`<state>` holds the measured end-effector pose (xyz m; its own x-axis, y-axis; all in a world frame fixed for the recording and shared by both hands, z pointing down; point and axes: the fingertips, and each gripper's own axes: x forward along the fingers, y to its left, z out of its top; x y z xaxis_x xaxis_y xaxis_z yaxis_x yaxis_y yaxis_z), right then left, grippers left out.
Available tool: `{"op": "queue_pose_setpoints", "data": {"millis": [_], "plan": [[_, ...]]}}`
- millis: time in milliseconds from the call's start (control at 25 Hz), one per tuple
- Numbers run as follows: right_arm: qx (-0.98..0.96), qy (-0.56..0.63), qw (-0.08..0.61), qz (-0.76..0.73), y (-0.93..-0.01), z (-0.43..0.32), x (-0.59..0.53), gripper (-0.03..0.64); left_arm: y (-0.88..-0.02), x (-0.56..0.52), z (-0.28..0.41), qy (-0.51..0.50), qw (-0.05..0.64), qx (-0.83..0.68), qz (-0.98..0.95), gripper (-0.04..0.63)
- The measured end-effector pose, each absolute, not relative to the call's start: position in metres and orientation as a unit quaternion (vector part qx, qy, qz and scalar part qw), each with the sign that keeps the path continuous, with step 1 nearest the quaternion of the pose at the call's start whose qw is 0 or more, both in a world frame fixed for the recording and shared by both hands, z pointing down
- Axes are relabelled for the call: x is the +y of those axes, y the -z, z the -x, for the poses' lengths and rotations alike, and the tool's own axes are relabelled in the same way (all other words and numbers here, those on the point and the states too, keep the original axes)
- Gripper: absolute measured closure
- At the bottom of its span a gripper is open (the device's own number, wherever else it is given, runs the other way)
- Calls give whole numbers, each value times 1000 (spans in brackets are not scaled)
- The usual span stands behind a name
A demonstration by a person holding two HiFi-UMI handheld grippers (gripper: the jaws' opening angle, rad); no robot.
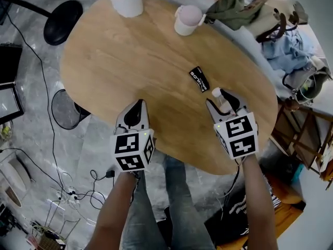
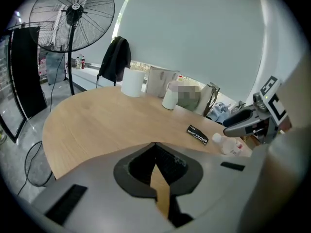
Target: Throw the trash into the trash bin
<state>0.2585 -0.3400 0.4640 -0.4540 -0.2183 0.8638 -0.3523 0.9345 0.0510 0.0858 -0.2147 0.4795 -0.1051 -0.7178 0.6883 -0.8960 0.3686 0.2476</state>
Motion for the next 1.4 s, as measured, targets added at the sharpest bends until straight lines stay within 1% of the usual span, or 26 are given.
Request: {"op": "queue_pose_setpoints", "data": {"millis": [560,960,1040,1200,1400], "plan": [[-815,-25,568,-115,-505,-278,-358,408,-498,-225,-99,-120,388,-733,-545,586],[-801,-21,591,-94,-523,-279,-355,412,-502,-223,-104,-125,394,-725,-551,586],[-797,-17,596,-95,-525,-279,-356,418,-503,-222,-103,-126,394,-724,-552,586],[-793,-8,603,-92,-527,-279,-358,456,-504,-220,-99,-125,395,-727,-548,586],[-785,0,613,-85,-526,-280,-357,468,-503,-216,-94,-123,395,-729,-545,586]]}}
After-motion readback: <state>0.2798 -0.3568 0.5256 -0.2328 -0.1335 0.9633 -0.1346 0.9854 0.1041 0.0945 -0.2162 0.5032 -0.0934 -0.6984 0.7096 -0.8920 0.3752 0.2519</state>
